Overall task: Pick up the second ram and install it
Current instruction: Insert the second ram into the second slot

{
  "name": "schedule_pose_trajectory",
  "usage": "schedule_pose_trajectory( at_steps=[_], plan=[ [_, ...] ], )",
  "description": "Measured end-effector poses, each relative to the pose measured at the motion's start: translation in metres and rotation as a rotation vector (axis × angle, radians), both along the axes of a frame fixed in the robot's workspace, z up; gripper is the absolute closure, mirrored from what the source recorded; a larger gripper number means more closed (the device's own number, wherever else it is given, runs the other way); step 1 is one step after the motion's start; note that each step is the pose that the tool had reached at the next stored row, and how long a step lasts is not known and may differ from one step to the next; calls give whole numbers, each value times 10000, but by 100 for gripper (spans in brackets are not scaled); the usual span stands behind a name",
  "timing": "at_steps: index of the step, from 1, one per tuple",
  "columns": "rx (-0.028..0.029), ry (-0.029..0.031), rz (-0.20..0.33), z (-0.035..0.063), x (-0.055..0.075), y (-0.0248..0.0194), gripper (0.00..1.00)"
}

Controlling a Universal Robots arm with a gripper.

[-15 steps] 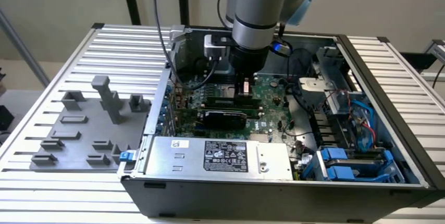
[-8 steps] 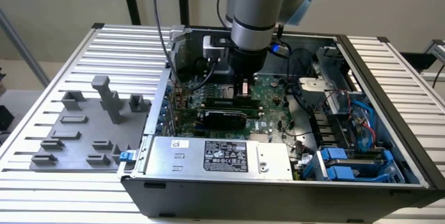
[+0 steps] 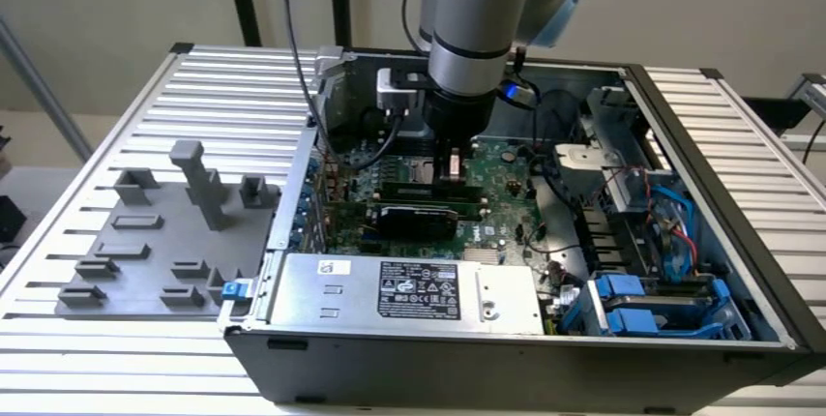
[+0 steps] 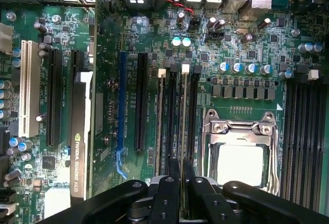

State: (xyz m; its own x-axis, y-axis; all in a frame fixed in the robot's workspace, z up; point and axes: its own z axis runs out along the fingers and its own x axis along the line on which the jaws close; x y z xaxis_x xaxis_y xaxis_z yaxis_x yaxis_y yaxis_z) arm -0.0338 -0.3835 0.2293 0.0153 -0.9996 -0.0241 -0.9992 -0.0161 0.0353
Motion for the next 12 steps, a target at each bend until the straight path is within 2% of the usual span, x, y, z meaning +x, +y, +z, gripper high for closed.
schedule_pose_trajectory(
  at_steps=[12],
  plan=[
    [1, 2, -1, -34, 0, 16, 86]
  ],
)
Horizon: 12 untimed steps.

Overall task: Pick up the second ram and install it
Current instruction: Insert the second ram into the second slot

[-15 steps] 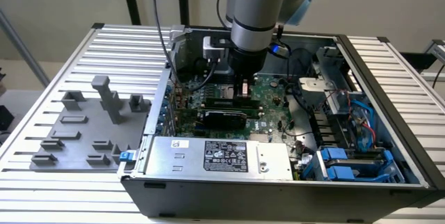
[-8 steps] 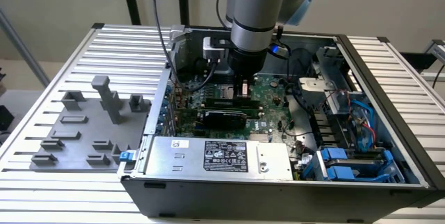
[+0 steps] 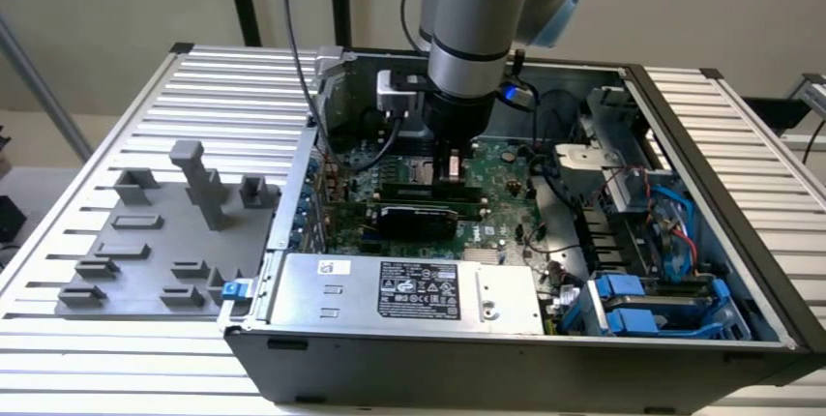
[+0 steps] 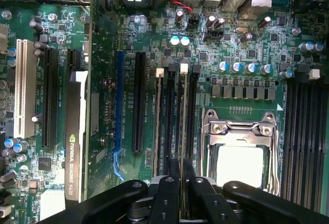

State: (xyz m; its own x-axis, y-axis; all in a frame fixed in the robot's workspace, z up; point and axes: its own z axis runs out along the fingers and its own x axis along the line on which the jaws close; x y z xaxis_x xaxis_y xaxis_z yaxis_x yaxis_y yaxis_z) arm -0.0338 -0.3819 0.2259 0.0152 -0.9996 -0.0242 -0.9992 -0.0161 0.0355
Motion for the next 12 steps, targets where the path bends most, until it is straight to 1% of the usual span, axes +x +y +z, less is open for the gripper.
schedule_pose_trajectory(
  at_steps=[12],
  plan=[
    [0, 3, 0, -20, 0, 5, 86]
  ],
)
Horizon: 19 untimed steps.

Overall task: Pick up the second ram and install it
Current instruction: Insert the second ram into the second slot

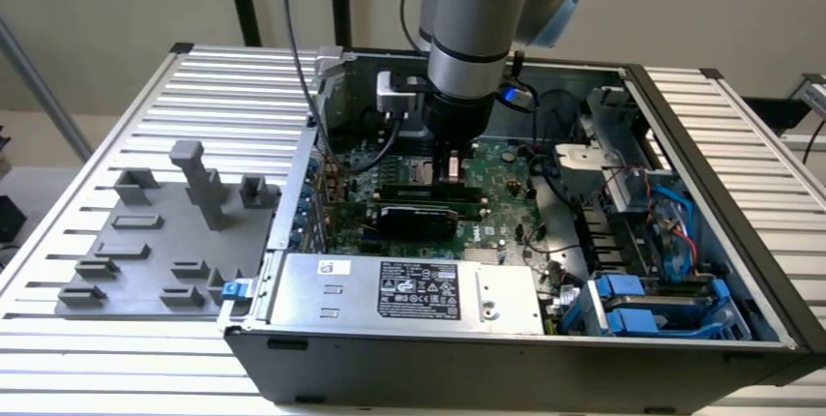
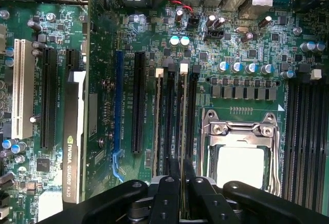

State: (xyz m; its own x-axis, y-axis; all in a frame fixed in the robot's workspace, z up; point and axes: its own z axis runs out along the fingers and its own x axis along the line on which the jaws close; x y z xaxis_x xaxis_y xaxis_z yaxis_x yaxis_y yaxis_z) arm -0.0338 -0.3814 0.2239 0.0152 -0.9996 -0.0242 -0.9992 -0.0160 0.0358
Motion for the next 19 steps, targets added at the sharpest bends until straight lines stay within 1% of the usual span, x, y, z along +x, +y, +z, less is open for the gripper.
schedule_pose_trajectory(
  at_steps=[6, 16, 19],
  plan=[
    [0, 4, 0, 0, 0, 6, 86],
    [-3, 6, 0, -29, -3, 6, 86],
    [0, 14, 0, -30, -3, 7, 86]
  ],
)
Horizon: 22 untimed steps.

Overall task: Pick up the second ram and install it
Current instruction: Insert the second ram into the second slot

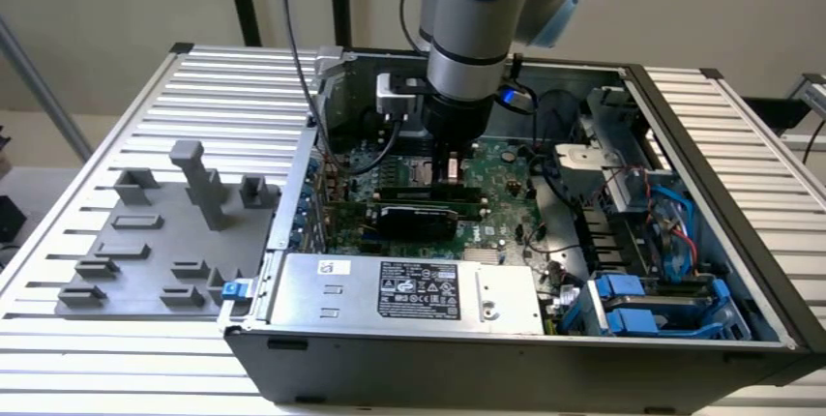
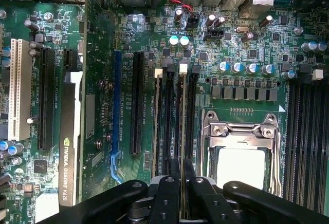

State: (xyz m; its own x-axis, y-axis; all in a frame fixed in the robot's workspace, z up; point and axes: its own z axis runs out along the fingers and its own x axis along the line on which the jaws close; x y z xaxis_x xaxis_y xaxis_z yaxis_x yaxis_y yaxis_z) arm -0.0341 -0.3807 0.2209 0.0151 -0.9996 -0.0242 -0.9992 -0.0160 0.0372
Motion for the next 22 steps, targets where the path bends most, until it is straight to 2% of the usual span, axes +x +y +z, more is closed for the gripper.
schedule_pose_trajectory(
  at_steps=[4, 8, 15, 16, 17, 19, 22],
  plan=[
    [4, 32, 1, -1, 1, 1, 86],
    [0, 94, 1, 0, 0, 0, 86],
    [-1, 98, -2, 0, -1, 0, 85],
    [0, 99, -1, -1, -1, 0, 78],
    [1, 107, 0, 2, 0, 0, 78],
    [2, 140, 1, 57, 0, 0, 78],
    [0, 156, -1, 156, 0, 0, 78]
  ],
)
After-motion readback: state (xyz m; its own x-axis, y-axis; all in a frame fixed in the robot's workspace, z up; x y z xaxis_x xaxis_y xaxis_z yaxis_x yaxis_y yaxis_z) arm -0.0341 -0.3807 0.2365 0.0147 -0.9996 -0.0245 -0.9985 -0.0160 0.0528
